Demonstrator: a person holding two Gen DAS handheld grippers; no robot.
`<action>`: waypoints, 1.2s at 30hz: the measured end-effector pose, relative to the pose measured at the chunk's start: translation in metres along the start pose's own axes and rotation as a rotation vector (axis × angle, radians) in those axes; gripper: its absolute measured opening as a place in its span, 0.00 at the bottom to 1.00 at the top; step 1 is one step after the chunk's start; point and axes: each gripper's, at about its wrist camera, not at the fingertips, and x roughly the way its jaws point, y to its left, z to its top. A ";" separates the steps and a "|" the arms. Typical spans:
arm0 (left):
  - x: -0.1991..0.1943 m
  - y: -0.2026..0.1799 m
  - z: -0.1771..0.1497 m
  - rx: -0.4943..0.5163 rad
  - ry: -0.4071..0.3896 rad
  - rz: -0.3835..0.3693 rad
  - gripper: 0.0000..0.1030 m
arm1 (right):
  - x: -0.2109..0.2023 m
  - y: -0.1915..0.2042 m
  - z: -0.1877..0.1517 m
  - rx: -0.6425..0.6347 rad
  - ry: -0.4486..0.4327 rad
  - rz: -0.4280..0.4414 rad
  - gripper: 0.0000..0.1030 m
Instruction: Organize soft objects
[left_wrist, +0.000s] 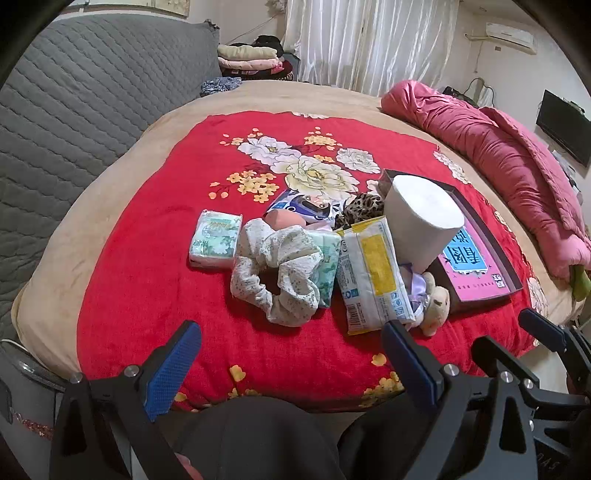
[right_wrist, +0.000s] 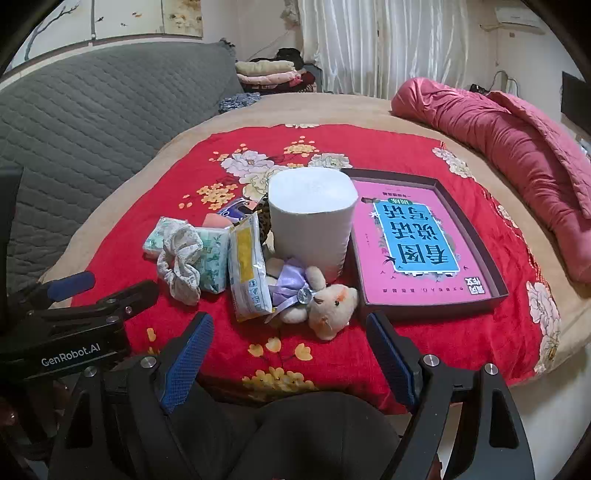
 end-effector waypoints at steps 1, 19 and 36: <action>0.000 0.000 0.000 0.000 0.001 -0.001 0.95 | 0.000 0.000 0.000 0.000 0.000 0.000 0.83; 0.003 0.004 -0.002 -0.020 0.017 -0.004 0.95 | 0.003 -0.004 -0.001 0.019 0.013 0.004 0.83; 0.004 0.005 -0.002 -0.018 0.016 -0.004 0.95 | 0.001 -0.004 0.000 0.013 0.002 -0.008 0.83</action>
